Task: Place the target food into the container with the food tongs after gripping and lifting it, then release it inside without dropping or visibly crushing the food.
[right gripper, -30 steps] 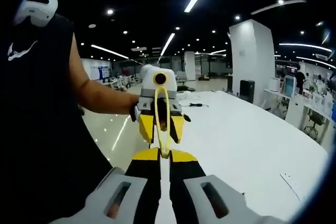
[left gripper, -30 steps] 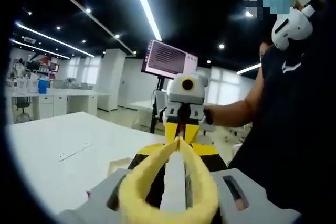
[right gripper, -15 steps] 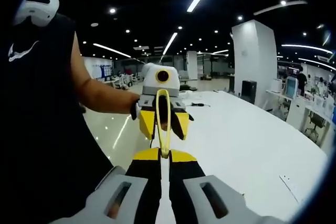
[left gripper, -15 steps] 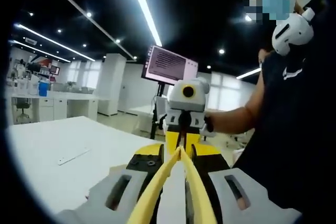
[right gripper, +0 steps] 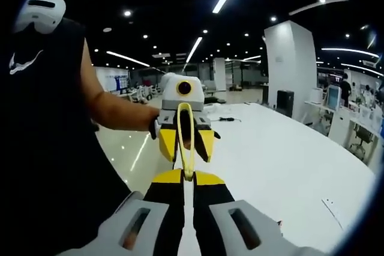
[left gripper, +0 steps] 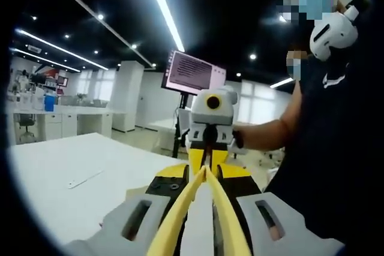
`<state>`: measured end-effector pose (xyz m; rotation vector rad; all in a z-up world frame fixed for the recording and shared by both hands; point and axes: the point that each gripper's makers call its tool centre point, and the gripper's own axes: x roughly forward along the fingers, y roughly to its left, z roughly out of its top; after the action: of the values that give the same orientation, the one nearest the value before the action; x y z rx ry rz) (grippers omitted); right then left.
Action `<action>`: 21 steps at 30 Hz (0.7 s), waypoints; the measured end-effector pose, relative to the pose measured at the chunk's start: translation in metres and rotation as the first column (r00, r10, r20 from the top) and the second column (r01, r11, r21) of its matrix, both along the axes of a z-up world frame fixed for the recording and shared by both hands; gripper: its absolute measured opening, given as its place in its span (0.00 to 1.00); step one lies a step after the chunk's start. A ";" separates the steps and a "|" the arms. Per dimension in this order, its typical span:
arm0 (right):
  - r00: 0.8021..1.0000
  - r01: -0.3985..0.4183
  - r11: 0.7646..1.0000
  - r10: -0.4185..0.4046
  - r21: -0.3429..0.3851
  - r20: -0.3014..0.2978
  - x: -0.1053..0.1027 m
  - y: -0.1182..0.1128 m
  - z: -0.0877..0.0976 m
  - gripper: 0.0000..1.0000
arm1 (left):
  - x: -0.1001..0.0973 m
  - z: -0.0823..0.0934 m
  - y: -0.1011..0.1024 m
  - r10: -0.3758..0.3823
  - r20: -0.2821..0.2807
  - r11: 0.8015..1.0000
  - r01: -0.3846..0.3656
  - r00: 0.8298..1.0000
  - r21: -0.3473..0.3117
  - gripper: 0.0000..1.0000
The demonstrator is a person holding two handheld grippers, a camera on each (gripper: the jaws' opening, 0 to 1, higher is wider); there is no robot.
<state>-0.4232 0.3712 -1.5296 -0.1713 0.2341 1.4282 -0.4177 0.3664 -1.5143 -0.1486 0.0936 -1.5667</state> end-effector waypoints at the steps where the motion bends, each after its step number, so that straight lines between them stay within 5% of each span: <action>1: 1.000 0.002 1.000 -0.002 0.005 -0.001 0.000 0.000 0.001 0.02 | 0.000 0.000 0.000 0.002 0.002 1.000 -0.002 1.000 0.001 0.15; 12: 1.000 0.017 0.998 -0.018 0.061 0.021 0.001 -0.001 0.015 0.02 | -0.001 0.005 -0.001 0.012 -0.055 1.000 -0.013 0.998 -0.021 0.15; 21: 1.000 0.026 0.996 -0.026 0.084 0.002 0.002 -0.001 0.018 0.02 | -0.006 0.016 -0.005 0.014 -0.029 0.999 -0.015 0.999 -0.046 0.14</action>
<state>-0.4214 0.3698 -1.5118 -0.1012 0.1730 1.4093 -0.4235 0.3614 -1.4985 -0.2074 0.0792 -1.5534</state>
